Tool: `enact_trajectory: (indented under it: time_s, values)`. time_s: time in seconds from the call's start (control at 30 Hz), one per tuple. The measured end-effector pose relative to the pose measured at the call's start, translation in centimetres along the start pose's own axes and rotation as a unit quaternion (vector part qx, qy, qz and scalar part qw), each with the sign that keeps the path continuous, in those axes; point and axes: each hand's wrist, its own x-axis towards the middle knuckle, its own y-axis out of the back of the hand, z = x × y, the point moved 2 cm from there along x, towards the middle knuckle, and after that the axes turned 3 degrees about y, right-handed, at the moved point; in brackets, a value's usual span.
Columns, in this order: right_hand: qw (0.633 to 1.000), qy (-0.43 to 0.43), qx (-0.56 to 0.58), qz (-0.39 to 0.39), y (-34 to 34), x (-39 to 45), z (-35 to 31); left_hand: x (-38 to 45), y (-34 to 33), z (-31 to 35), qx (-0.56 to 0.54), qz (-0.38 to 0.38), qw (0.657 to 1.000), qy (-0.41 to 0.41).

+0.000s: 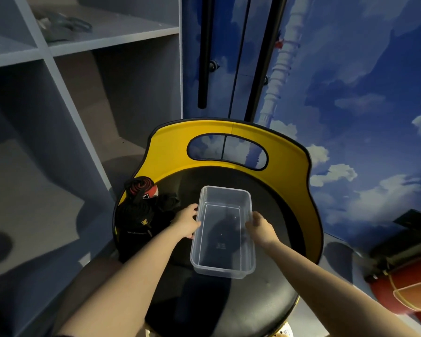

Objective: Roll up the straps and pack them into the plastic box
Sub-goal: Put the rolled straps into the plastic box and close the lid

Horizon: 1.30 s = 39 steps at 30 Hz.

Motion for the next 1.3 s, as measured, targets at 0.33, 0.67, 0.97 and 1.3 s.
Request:
enact_trajectory:
  time_s: [0.33, 0.67, 0.97, 1.3]
  values:
    - [0.958, 0.269, -0.088, -0.044, -5.6, -1.5, -8.7, -1.2, 9.0, -2.7, 0.097, 0.189, 0.967, -0.143]
    - [0.957, 0.225, -0.136, -0.124, -12.2, 1.2, -13.2, -0.4, 11.8, -5.2, 0.206, 0.172, 0.956, -0.121]
    - [0.979, 0.142, -0.089, -0.115, -14.4, 4.5, -13.0, 3.4, 9.0, -3.2, 0.286, 0.144, 0.947, -0.027]
    - [0.978, 0.197, -0.023, -0.059, -11.7, 4.2, -14.0, 2.6, 9.3, -1.2, 0.129, 0.168, 0.974, -0.080]
